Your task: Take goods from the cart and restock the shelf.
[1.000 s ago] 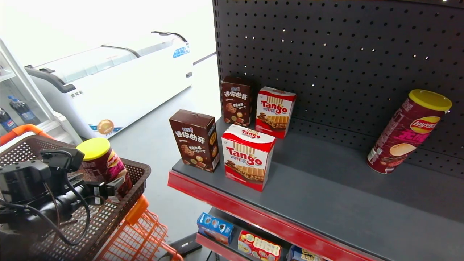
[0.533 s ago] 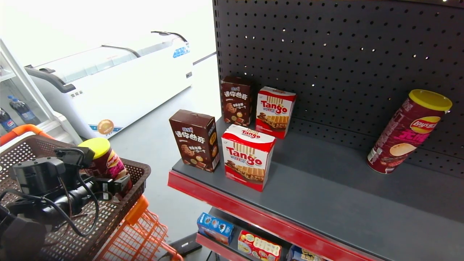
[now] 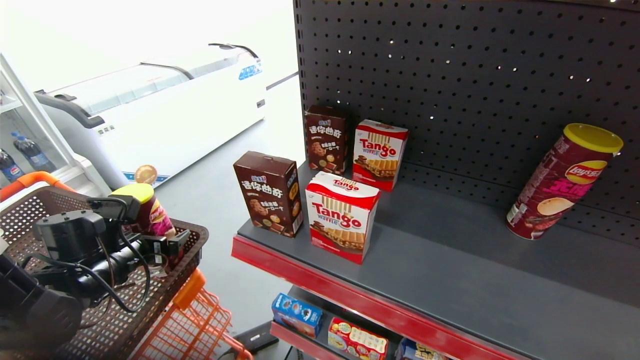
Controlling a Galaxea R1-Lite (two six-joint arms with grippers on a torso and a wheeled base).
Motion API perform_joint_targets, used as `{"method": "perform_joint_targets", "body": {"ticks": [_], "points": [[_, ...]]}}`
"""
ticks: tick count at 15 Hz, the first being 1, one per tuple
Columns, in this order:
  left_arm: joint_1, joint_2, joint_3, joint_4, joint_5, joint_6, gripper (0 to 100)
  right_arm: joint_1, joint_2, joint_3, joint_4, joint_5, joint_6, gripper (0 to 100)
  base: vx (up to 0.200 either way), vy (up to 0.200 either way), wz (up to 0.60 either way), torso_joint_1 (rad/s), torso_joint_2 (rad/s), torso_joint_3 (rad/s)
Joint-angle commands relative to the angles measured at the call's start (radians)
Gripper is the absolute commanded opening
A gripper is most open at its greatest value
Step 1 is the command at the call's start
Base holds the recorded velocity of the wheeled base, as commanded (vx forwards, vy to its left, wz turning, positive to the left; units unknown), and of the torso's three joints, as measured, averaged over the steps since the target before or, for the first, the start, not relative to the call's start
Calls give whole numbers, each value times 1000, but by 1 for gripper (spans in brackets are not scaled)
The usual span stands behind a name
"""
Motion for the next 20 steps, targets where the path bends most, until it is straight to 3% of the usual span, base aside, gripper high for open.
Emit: {"method": "perform_joint_targets", "body": {"ticks": [1,3,7,8,11,13,15,17,19,20], "points": [[-8,27,-21,-5,-1,-7,0,0,1,0,0,0,0,100,0,0,0,0,0,0],[-9,27,-36,-10,-1,-4,0,0,1,0,0,0,0,100,0,0,0,0,0,0],[-34,13,-38,-110,-1,0,0,0,1,0,0,0,0,100,0,0,0,0,0,0],[-38,-19,-38,-116,2,13,0,0,1,0,0,0,0,100,0,0,0,0,0,0],[-37,-129,-22,-102,1,112,0,0,1,0,0,0,0,100,0,0,0,0,0,0],[-35,-235,-15,-48,-5,140,0,0,1,0,0,0,0,100,0,0,0,0,0,0],[-38,-365,-32,87,-2,118,0,0,1,0,0,1,0,100,0,0,0,0,0,0],[-38,-398,-47,91,2,105,0,0,1,0,0,0,0,100,0,0,0,0,0,0],[-81,-481,-42,122,2,48,0,0,1,0,0,0,0,100,0,0,0,0,0,0],[-84,-482,-44,125,2,45,0,0,1,0,0,0,0,100,0,0,0,0,0,0]]}}
